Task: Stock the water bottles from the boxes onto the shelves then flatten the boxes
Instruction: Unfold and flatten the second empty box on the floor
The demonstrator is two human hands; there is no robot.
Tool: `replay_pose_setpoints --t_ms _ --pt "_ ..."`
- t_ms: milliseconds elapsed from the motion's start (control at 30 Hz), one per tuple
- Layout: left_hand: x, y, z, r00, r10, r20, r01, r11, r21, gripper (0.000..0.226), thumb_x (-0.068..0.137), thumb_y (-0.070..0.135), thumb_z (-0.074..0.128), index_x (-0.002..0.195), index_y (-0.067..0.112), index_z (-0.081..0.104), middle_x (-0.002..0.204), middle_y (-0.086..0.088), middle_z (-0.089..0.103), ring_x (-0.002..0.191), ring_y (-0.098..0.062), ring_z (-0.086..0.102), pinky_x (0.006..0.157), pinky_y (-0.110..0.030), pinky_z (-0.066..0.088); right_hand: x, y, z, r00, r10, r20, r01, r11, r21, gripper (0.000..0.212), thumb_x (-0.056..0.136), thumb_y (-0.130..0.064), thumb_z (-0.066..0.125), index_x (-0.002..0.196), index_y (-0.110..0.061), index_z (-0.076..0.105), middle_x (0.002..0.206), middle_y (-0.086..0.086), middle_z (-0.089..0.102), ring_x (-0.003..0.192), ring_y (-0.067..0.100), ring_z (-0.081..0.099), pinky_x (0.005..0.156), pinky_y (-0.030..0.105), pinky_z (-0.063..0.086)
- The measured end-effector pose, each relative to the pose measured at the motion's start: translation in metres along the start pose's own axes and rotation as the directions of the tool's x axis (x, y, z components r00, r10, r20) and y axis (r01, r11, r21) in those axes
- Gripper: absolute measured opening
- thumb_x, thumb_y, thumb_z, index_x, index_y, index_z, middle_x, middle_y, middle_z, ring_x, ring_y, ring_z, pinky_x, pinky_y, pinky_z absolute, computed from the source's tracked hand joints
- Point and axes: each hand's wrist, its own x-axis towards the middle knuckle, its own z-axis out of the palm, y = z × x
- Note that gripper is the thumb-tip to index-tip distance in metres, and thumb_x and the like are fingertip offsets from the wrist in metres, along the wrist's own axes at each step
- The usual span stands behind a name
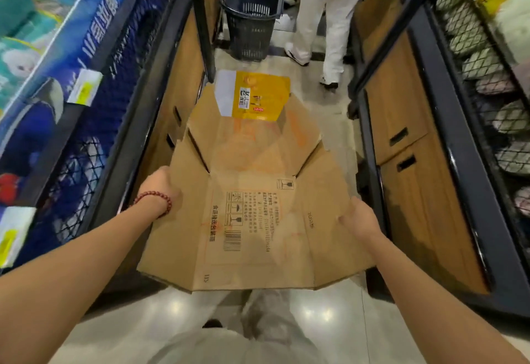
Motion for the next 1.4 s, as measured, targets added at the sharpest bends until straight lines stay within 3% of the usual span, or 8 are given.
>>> replay_pose_setpoints --t_ms 333,433,567,700,800,933,1167,1400 --pt "0.120 0.068 -0.001 0.994 -0.104 -0.014 0.105 0.994 0.023 0.023 0.084 0.015 0.064 0.099 0.011 0.047 0.084 -0.003 0.050 0.076 -0.019 0.047 0.066 -0.032 0.040 0.153 -0.057 -0.044 0.999 -0.017 0.047 0.016 1.000 0.018 0.019 0.091 -0.009 0.053 0.110 -0.008 0.052 0.099 0.008 0.060 0.086 0.019 0.055 0.068 0.030 0.044" --pt "0.161 0.077 -0.001 0.992 -0.124 0.000 0.124 0.992 0.025 0.022 0.084 0.014 0.063 0.099 0.010 0.047 0.080 -0.001 0.049 0.074 -0.019 0.048 0.065 -0.032 0.040 0.190 -0.073 -0.043 0.998 -0.014 0.054 0.013 1.000 0.018 0.020 0.091 -0.014 0.054 0.110 -0.012 0.053 0.098 0.003 0.060 0.090 0.019 0.057 0.075 0.033 0.049" --pt "0.224 0.089 0.000 0.991 -0.122 0.049 0.118 0.991 0.065 0.027 0.084 0.014 0.062 0.106 0.007 0.049 0.093 -0.012 0.058 0.080 -0.027 0.054 0.064 -0.031 0.041 0.238 -0.096 -0.039 0.998 0.007 0.069 -0.008 1.000 0.010 0.017 0.093 -0.012 0.054 0.108 -0.017 0.049 0.099 -0.001 0.053 0.088 0.015 0.049 0.073 0.028 0.041" --pt "0.288 0.105 0.007 0.991 -0.092 0.097 0.085 0.993 0.079 0.027 0.086 0.014 0.060 0.108 0.005 0.049 0.103 -0.015 0.060 0.094 -0.033 0.058 0.069 -0.031 0.043 0.280 -0.112 -0.031 0.998 0.051 0.040 -0.054 0.997 0.060 0.027 0.093 -0.009 0.053 0.120 -0.011 0.051 0.098 -0.003 0.053 0.085 0.013 0.049 0.069 0.027 0.039" --pt "0.333 0.118 0.008 0.992 -0.049 0.113 0.038 0.995 0.097 0.031 0.087 0.018 0.061 0.111 0.003 0.048 0.102 -0.017 0.060 0.091 -0.034 0.059 0.076 -0.037 0.051 0.310 -0.125 -0.028 0.996 0.092 0.021 -0.093 0.993 0.079 0.028 0.093 -0.008 0.052 0.121 -0.013 0.049 0.094 -0.004 0.052 0.081 0.012 0.048 0.067 0.027 0.039" --pt "0.383 0.137 0.002 0.993 -0.015 0.113 0.003 0.995 0.099 0.024 0.086 0.016 0.062 0.102 0.003 0.048 0.096 -0.017 0.060 0.083 -0.031 0.057 0.068 -0.033 0.045 0.349 -0.143 -0.029 0.994 0.111 -0.011 -0.110 0.991 0.076 0.018 0.094 -0.007 0.051 0.111 -0.010 0.047 0.089 -0.003 0.051 0.081 0.017 0.051 0.059 0.026 0.037" --pt "0.451 0.167 -0.002 0.999 -0.008 0.049 0.007 1.000 0.023 0.019 0.087 0.012 0.061 0.095 0.008 0.045 0.087 -0.010 0.054 0.075 -0.024 0.049 0.064 -0.032 0.039 0.420 -0.175 -0.027 0.996 0.069 -0.048 -0.063 0.991 0.114 0.025 0.095 -0.010 0.051 0.119 -0.010 0.045 0.100 -0.003 0.050 0.087 0.014 0.047 0.074 0.027 0.040" --pt "0.521 0.165 0.053 0.999 -0.049 -0.024 0.047 0.996 -0.070 0.026 0.089 0.018 0.062 0.106 0.008 0.045 0.091 -0.007 0.052 0.080 -0.023 0.050 0.068 -0.035 0.042 0.523 -0.164 0.018 0.995 0.060 -0.081 -0.051 0.993 0.110 0.021 0.094 -0.009 0.052 0.114 -0.005 0.043 0.094 0.000 0.050 0.083 0.018 0.049 0.072 0.033 0.044"
